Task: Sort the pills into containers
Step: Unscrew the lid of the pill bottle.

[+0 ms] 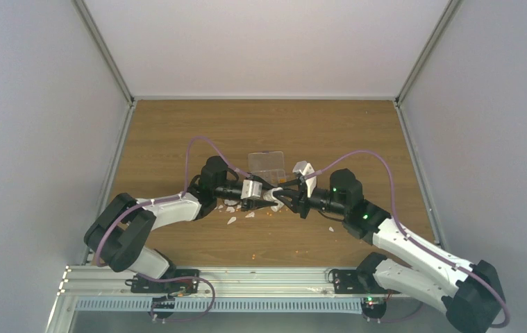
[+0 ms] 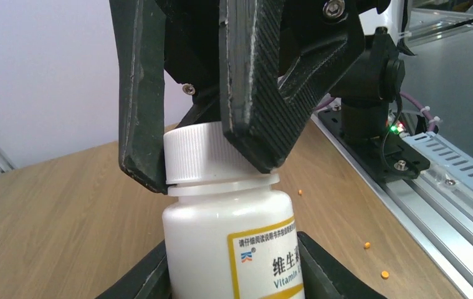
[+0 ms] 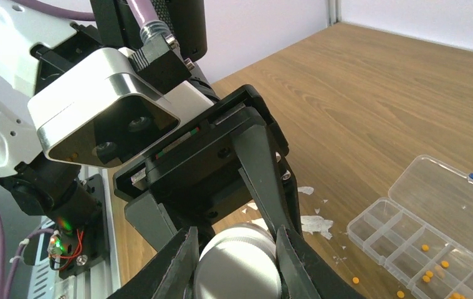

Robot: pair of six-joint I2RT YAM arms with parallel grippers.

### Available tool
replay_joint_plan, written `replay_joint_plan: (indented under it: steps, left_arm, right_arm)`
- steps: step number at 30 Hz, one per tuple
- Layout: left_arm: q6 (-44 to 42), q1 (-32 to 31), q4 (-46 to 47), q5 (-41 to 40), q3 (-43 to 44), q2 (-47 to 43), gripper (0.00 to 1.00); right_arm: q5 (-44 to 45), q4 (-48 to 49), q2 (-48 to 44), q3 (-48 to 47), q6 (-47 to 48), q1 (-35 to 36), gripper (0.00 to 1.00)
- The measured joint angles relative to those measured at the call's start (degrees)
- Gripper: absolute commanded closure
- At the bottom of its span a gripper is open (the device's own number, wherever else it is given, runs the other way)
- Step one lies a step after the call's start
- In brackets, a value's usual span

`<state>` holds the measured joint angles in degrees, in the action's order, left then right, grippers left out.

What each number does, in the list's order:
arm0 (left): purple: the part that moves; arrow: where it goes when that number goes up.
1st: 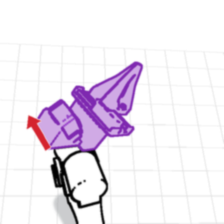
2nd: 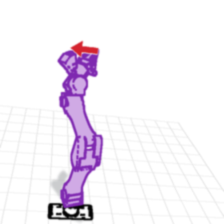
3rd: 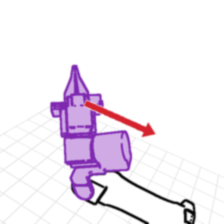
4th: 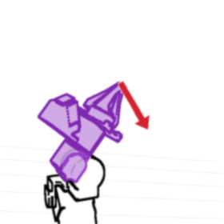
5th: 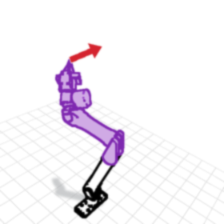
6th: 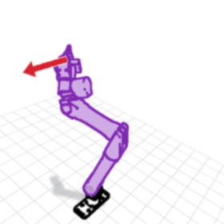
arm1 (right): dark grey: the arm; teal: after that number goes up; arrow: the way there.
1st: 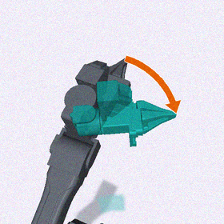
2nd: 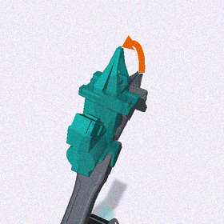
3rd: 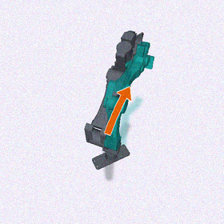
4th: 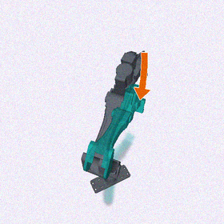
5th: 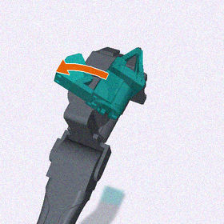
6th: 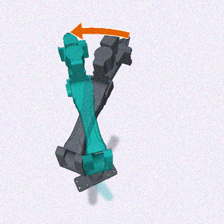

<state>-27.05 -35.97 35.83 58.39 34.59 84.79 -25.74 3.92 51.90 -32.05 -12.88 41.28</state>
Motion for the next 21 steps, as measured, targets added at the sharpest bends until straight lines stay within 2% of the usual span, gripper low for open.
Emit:
replay_joint_plan:
  steps: [4,8,9,13,16,18,21]
  left_arm:
    - [0.35,0.0,0.0,0.07,0.0,-0.11,0.21]
    - [0.68,0.02,-0.48,0.15,0.09,-0.09,0.44]
    - [0.68,0.02,-0.85,0.28,0.22,-0.09,0.52]
    - [0.04,0.17,-2.91,0.94,1.01,-0.09,0.64]
    - [-0.5,0.24,-4.17,1.2,1.44,-0.07,0.87]
    - [-0.96,0.31,-5.57,1.68,2.27,0.37,0.92]
    - [-1.53,0.37,-7.04,2.29,3.43,1.33,0.92]
  right_arm:
    - [-0.04,0.02,-0.04,0.0,0.02,0.09,0.64]
    - [-0.02,-0.07,-0.02,0.0,0.0,0.13,0.64]
    - [-0.02,-0.09,0.0,0.0,0.0,0.15,0.64]
    - [0.02,-0.04,0.09,0.0,0.02,0.13,0.64]
    - [0.04,-0.11,0.17,0.0,0.02,0.15,0.64]
    - [0.22,-0.15,0.17,0.0,0.02,0.13,0.64]
    - [0.87,-0.44,0.24,0.0,0.02,0.07,0.64]
